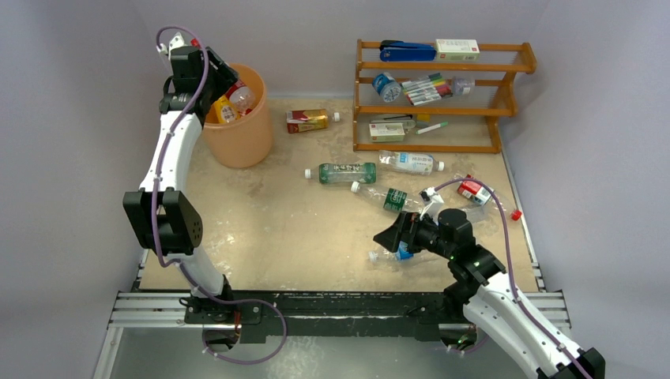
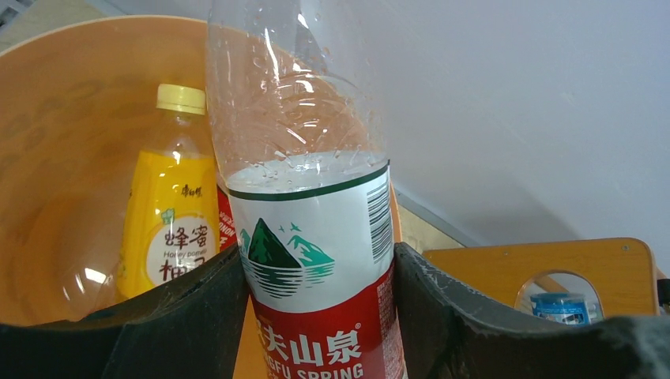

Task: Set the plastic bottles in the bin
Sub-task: Place the plastic bottle in the trash bin.

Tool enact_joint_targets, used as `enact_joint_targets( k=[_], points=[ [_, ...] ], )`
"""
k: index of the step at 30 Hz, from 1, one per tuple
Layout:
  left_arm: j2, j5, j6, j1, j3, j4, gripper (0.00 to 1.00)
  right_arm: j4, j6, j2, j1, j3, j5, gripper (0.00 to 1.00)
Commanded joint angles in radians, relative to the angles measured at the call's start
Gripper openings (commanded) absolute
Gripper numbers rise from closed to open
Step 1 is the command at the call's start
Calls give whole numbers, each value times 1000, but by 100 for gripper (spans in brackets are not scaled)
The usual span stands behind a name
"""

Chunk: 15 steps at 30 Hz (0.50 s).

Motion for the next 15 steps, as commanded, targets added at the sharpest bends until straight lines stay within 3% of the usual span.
enact_joint_targets(
  k=[1,7,15],
  points=[
    [25,18,14,8,6,120,63,36,10,-4,-2,6,-10,100],
    [37,-29,60,8,16,81,79,55,14,10,-3,3,-10,100],
    [1,-37,67,8,22,34,81,93,6,59,-2,8,-20,100]
  ],
)
